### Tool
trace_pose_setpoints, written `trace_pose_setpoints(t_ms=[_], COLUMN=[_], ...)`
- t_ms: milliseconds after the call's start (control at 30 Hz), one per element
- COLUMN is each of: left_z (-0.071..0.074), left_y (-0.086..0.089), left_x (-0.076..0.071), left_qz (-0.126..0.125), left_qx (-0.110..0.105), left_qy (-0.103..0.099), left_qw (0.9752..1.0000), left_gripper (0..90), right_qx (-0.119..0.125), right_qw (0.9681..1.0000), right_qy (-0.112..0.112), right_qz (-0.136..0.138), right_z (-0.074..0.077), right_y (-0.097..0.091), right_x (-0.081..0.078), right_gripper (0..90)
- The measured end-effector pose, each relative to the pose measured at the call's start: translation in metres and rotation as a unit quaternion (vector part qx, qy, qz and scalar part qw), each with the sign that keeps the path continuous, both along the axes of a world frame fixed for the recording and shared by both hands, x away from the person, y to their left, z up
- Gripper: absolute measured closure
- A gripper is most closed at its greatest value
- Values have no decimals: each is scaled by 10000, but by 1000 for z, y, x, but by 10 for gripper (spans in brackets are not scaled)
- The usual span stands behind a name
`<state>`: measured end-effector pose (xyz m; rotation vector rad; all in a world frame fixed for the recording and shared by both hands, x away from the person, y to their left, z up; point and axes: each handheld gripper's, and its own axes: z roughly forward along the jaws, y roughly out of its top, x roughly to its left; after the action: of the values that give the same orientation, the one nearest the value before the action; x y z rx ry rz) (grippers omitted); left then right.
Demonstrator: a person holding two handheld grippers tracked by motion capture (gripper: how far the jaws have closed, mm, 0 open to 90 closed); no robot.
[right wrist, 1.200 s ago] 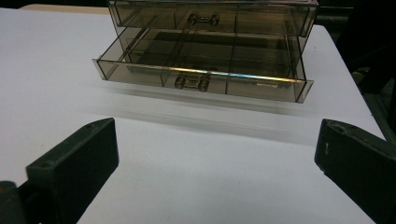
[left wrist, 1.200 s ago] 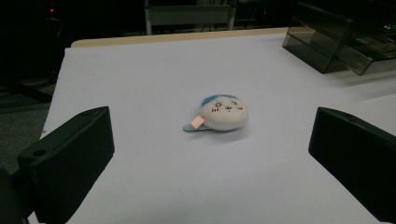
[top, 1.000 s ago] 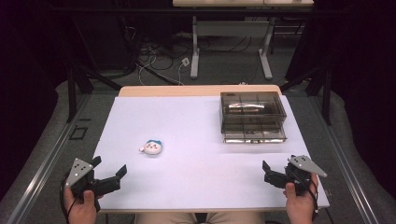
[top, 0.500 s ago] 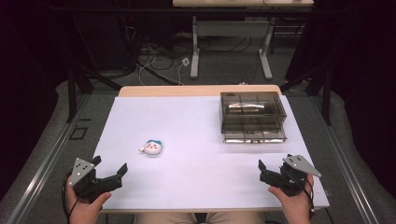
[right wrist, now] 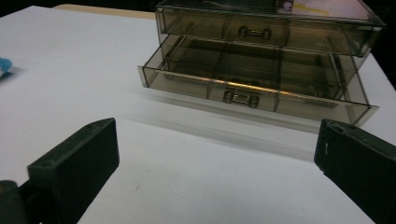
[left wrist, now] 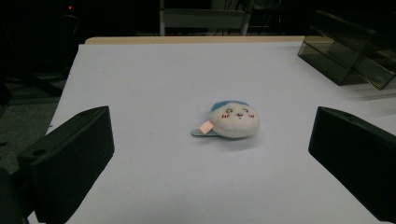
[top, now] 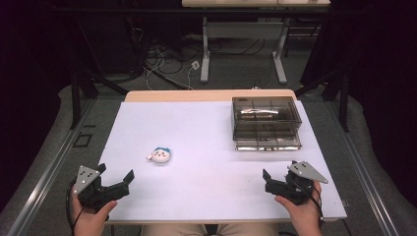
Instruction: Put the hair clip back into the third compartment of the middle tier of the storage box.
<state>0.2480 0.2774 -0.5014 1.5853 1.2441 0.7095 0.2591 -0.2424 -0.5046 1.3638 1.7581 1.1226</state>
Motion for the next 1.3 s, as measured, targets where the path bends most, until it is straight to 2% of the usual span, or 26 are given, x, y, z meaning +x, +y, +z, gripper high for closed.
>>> trace_pose_setpoints(t_ms=[33,200,433,467,500,600,667,733,767,867,933,1300], left_z=[0,1,1,2,2,3,3,3,2,3,3,3], left_y=[0,-2,-6,-6,-7,-8,-7,-7,-6,-5,-4,-5], left_x=[0,-1,-2,-2,-3,-4,-4,-4,-3,-3,-3,-3], left_qz=[-6,-75,-200,-241,-247,-257,-242,-224,-212,-184,-166,-197], left_qx=[5,38,101,150,105,129,128,110,92,0,-10,25], left_qy=[-11,-32,-16,-39,-56,-94,-95,-91,-88,-73,-74,-83], left_qw=[10000,10000,9997,9996,9996,9995,9996,9996,9997,9998,9998,9998], left_gripper=[1,1,1,1,1,1,1,1,1,1,1,1], right_qx=[-20,-14,30,131,131,145,156,150,180,216,155,61], right_qw=[10000,9997,9989,9978,9978,9957,9949,9944,9928,9916,9902,9850], right_qy=[63,27,59,77,77,-40,-48,-13,37,60,89,281], right_qz=[53,258,461,640,640,917,999,1047,1182,1271,1386,1700], right_z=[0,1,6,8,8,13,15,16,17,19,21,30], right_y=[2,18,30,35,35,47,53,57,63,71,82,114], right_x=[0,4,7,8,8,11,12,13,15,18,21,34], right_gripper=[0,0,0,0,0,4,24,38,62,67,67,67])
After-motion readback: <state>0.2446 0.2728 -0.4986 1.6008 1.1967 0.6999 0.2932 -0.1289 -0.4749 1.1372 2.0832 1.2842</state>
